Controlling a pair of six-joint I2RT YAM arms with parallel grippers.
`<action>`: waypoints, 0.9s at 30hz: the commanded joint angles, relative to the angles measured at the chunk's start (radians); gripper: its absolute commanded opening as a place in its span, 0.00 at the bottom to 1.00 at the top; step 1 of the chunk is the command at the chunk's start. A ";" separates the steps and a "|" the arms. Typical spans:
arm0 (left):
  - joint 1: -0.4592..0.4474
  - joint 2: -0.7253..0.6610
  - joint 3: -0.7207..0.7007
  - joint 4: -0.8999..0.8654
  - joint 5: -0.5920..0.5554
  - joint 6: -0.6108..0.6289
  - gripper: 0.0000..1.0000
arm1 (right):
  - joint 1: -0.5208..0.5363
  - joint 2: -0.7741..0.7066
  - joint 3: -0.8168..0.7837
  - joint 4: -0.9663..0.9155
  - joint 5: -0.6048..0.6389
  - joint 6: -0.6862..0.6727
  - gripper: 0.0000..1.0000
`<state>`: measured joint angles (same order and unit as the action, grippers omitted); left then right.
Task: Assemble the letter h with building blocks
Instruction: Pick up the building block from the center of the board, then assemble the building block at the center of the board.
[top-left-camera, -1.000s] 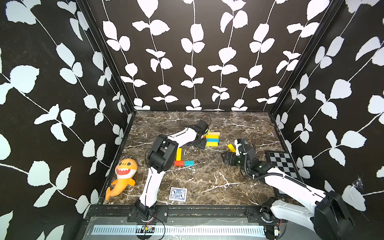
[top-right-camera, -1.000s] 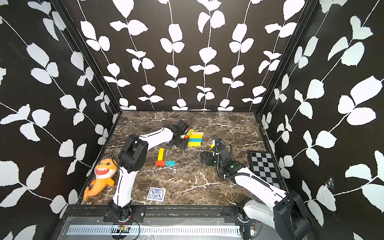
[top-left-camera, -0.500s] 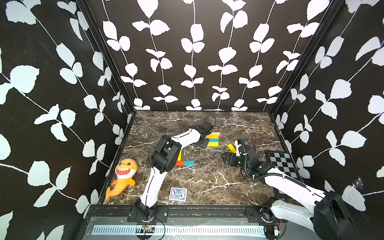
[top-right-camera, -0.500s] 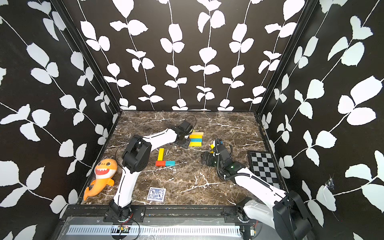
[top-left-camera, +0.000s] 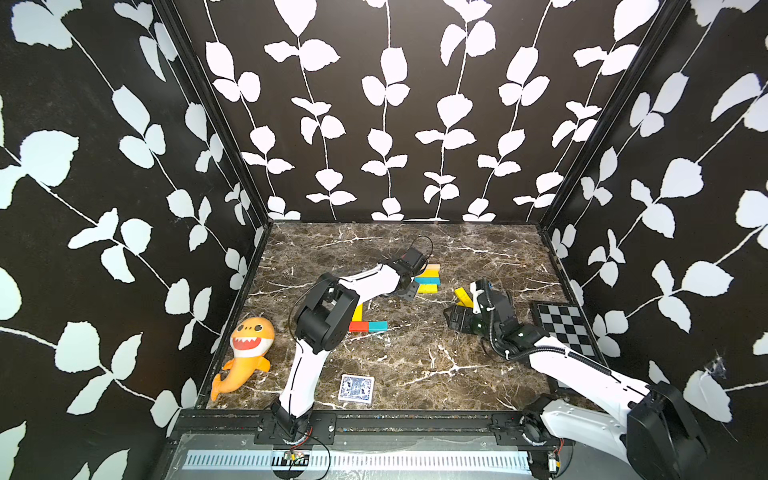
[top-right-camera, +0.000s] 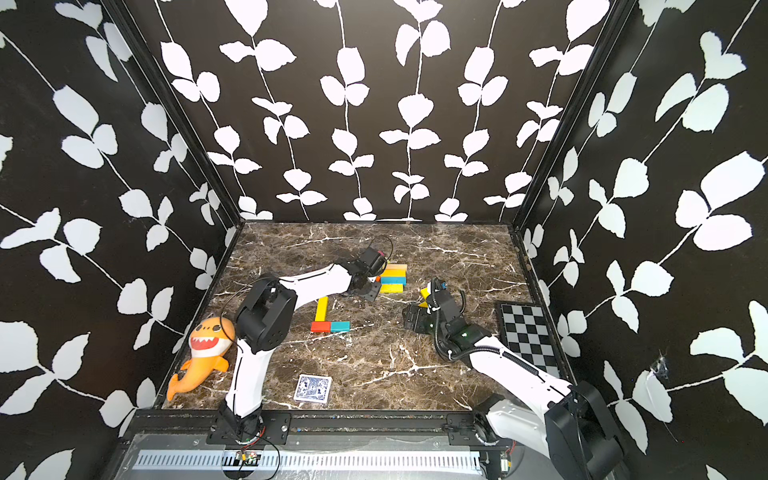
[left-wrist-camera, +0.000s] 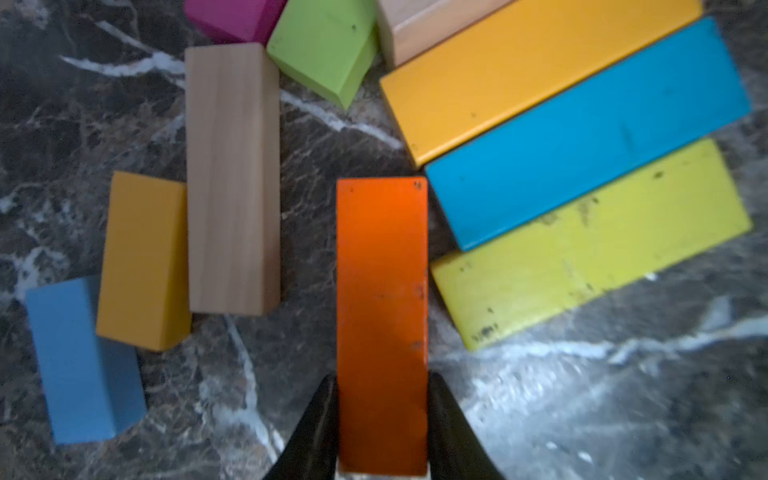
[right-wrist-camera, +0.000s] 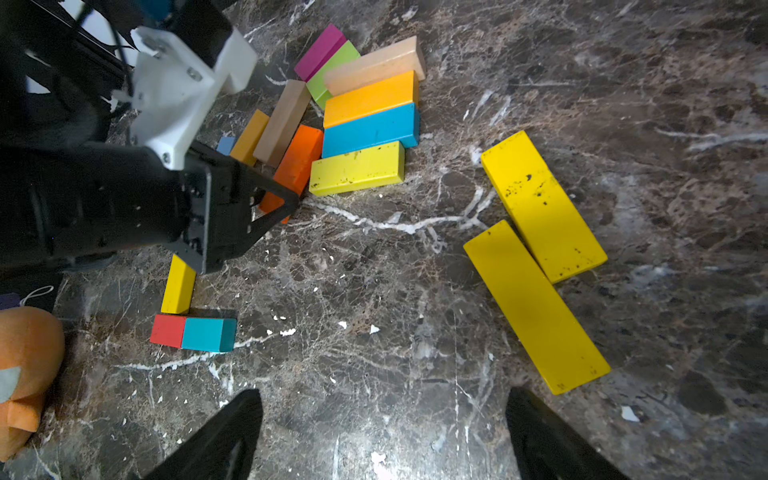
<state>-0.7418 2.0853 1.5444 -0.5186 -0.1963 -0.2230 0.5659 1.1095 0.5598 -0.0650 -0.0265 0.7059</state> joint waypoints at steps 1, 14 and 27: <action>-0.015 -0.173 -0.068 0.002 0.007 -0.067 0.31 | -0.009 -0.011 -0.003 0.025 -0.008 0.001 0.91; -0.094 -0.736 -0.580 -0.240 -0.015 -0.363 0.30 | -0.027 0.017 -0.015 0.067 -0.043 -0.006 0.92; -0.087 -0.813 -0.737 -0.367 0.032 -0.516 0.28 | -0.049 0.024 -0.021 0.077 -0.069 -0.002 0.91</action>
<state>-0.8345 1.3041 0.8238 -0.8272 -0.1638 -0.6937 0.5270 1.1542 0.5594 -0.0143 -0.0906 0.7033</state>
